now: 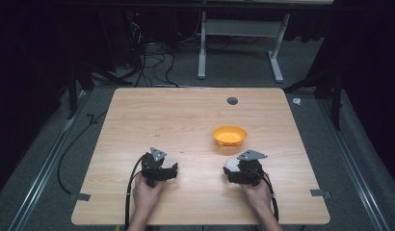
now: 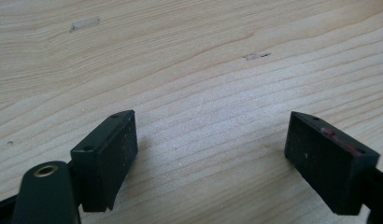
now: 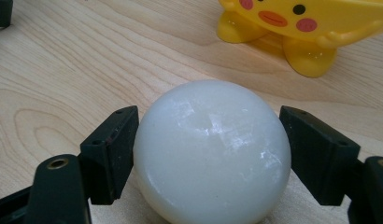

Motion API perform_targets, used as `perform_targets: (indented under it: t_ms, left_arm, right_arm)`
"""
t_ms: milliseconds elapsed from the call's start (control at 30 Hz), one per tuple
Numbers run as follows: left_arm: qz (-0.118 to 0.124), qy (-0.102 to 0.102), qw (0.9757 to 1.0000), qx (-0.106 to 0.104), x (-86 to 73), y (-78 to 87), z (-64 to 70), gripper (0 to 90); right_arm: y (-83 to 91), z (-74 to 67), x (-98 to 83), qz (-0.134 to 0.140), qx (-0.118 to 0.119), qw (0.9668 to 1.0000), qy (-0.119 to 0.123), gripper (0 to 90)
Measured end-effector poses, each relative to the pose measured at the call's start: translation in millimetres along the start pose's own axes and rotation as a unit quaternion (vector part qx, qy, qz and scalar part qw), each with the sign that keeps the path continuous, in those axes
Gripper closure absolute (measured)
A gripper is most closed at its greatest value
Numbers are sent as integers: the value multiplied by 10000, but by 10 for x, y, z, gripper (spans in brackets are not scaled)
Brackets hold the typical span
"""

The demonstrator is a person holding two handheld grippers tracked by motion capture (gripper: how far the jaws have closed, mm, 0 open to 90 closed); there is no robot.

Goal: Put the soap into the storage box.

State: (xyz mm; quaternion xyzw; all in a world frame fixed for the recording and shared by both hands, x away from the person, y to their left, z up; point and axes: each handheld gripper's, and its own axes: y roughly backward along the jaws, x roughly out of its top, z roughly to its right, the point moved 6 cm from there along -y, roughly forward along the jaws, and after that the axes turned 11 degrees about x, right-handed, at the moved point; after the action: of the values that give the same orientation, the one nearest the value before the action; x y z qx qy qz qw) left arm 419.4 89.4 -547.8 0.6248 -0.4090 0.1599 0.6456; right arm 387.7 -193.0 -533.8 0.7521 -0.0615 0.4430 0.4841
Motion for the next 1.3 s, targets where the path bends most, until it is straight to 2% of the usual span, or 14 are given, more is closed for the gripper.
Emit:
perform_targets:
  t_ms: [767,1300]
  left_arm:
    - [6,-2,10000,2,1,-1,-1,175]
    - [7,-1,10000,0,1,-1,0,174]
  right_arm:
    - [18,-19,9,38,-7,10000,-25,242]
    - [146,-66,146,218,9,9997,88,243]
